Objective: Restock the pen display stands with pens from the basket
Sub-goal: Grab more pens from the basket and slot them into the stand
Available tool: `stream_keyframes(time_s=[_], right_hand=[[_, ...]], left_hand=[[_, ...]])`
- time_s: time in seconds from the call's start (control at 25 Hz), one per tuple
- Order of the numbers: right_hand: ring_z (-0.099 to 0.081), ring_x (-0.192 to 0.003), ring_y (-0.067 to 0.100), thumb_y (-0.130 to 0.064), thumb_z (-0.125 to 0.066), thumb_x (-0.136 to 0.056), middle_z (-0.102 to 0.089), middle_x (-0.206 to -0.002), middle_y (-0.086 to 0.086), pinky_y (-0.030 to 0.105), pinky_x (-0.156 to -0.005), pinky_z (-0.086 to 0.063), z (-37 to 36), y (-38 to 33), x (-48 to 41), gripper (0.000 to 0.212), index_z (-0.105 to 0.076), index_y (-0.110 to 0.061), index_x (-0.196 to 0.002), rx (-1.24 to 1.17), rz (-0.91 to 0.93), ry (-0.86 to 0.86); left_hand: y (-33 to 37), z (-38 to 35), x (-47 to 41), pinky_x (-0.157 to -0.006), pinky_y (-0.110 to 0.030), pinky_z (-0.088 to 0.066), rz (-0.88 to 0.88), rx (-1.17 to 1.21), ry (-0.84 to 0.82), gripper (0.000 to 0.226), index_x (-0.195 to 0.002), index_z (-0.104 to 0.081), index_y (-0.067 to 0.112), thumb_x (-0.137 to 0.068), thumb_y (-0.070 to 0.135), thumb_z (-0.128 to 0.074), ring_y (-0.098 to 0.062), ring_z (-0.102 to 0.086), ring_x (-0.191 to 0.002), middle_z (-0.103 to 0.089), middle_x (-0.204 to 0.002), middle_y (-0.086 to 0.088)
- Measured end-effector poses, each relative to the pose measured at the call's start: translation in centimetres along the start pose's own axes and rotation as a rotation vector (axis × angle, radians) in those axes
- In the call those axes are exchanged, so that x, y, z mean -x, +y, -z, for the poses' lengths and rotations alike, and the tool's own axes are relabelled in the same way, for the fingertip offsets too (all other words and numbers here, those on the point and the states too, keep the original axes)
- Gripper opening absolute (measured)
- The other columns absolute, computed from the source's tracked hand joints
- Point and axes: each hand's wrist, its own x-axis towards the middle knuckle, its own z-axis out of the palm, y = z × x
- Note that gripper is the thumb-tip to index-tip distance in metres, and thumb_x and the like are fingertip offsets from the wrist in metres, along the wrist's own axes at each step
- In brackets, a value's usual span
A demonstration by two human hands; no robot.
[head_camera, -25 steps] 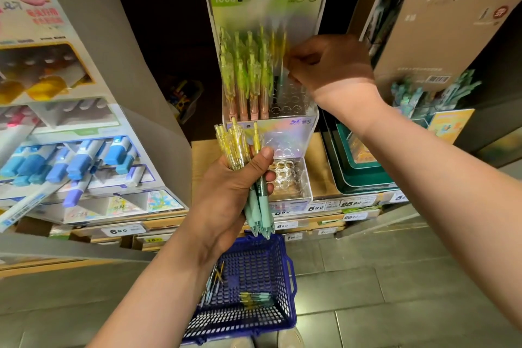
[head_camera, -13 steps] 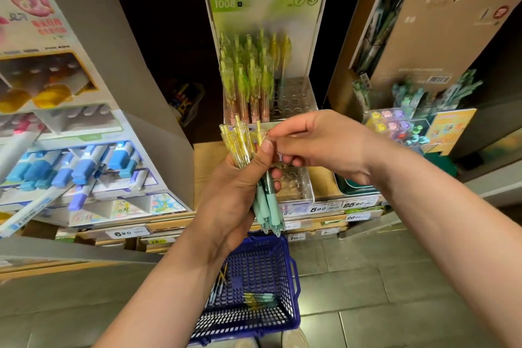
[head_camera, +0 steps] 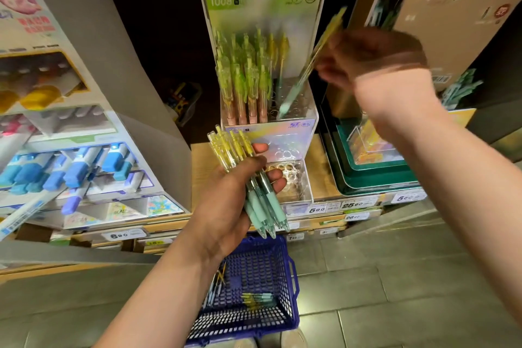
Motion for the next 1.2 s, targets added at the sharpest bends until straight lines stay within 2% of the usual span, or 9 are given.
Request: stream_keyframes(time_s=[0.12,0.24,0.4,0.56,0.76,0.92,1.04,1.12,1.2], right_hand=[[-0.074,-0.078,0.015,-0.014,-0.060,-0.098,-0.072,-0.072,-0.008,0.031,-0.078,-0.062,-0.1,-0.4,-2.0,0.018,-0.071,-0.020,-0.085,0.189,0.219,0.151],[-0.073,-0.084,0.014,-0.023,-0.057,-0.096,-0.075,-0.087,-0.004,0.036,-0.084,-0.060,-0.9,0.3,-2.9,0.020,-0.075,-0.017,-0.102,0.437,0.338,0.164],[-0.073,-0.088,0.017,-0.025,-0.059,-0.095,-0.077,-0.095,0.003,0.040,-0.089,-0.057,-1.7,1.3,-3.3,0.024,-0.076,-0.014,-0.108,0.544,0.358,0.056],[-0.073,-0.092,0.021,-0.026,-0.061,-0.096,-0.078,-0.098,0.006,0.040,-0.092,-0.055,-2.1,2.3,-3.3,0.024,-0.077,-0.015,-0.109,0.706,0.283,-0.020],[-0.073,-0.087,0.022,-0.029,-0.061,-0.098,-0.077,-0.090,0.004,0.041,-0.089,-0.056,-2.0,1.9,-2.8,0.023,-0.077,-0.014,-0.105,0.688,0.196,-0.039],[-0.063,-0.059,-0.005,-0.053,-0.063,-0.092,-0.066,-0.055,-0.015,0.017,-0.060,-0.048,-1.5,1.6,-0.2,0.032,-0.074,-0.027,-0.078,0.722,0.030,-0.147],[-0.060,-0.057,-0.007,-0.047,-0.075,-0.086,-0.073,-0.066,-0.011,0.009,-0.053,-0.046,-1.0,2.2,2.7,0.023,-0.077,-0.026,-0.078,0.485,-0.204,-0.455],[-0.063,-0.065,-0.003,-0.036,-0.082,-0.079,-0.076,-0.075,-0.007,0.013,-0.059,-0.051,-0.7,2.5,3.5,0.012,-0.079,-0.025,-0.082,0.319,-0.266,-0.475],[-0.069,-0.073,0.006,-0.032,-0.084,-0.071,-0.078,-0.082,0.000,0.017,-0.067,-0.056,-0.3,2.5,3.1,0.021,-0.079,-0.019,-0.087,0.163,-0.307,-0.385]], left_hand=[[-0.1,0.0,0.1,-0.073,-0.034,-0.060,-0.019,-0.024,-0.034,0.021,-0.115,-0.073,0.009,-0.095,0.008,-0.066,-0.023,-0.073,-0.079,-0.072,-0.087,-0.011],[-0.1,0.0,0.0,-0.075,-0.034,-0.060,-0.015,-0.030,-0.061,0.027,-0.117,-0.070,0.005,-0.091,0.011,-0.072,-0.025,-0.074,-0.087,-0.072,-0.094,-0.013],[-0.3,0.3,-0.2,-0.074,-0.033,-0.060,-0.034,-0.032,-0.061,0.024,-0.109,-0.070,0.003,-0.088,0.013,-0.073,-0.025,-0.075,-0.088,-0.072,-0.096,-0.015],[-0.4,0.2,-0.2,-0.075,-0.033,-0.060,-0.054,-0.033,-0.077,0.038,-0.123,-0.062,-0.008,-0.093,0.014,-0.068,-0.024,-0.074,-0.091,-0.073,-0.105,-0.015],[-0.1,-0.5,-0.2,-0.074,-0.033,-0.059,-0.072,-0.047,-0.087,0.031,-0.121,-0.067,0.002,-0.095,0.018,-0.067,-0.024,-0.074,-0.092,-0.075,-0.113,-0.016],[0.0,-1.1,-0.1,-0.072,-0.029,-0.059,-0.083,-0.073,-0.084,0.032,-0.122,-0.066,0.001,-0.096,0.020,-0.064,-0.020,-0.075,-0.090,-0.076,-0.113,-0.014],[0.4,-1.5,-0.2,-0.074,-0.029,-0.059,-0.118,-0.104,-0.128,0.029,-0.119,-0.071,0.002,-0.099,0.023,-0.063,-0.020,-0.074,-0.089,-0.076,-0.112,-0.014],[0.5,-1.6,-0.2,-0.076,-0.031,-0.060,-0.121,-0.127,-0.163,0.027,-0.117,-0.072,0.006,-0.099,0.025,-0.063,-0.020,-0.073,-0.088,-0.076,-0.107,-0.012],[0.6,-1.6,-0.3,-0.078,-0.033,-0.061,-0.098,-0.128,-0.163,0.025,-0.112,-0.075,0.009,-0.097,0.028,-0.065,-0.018,-0.073,-0.085,-0.077,-0.098,-0.010]])
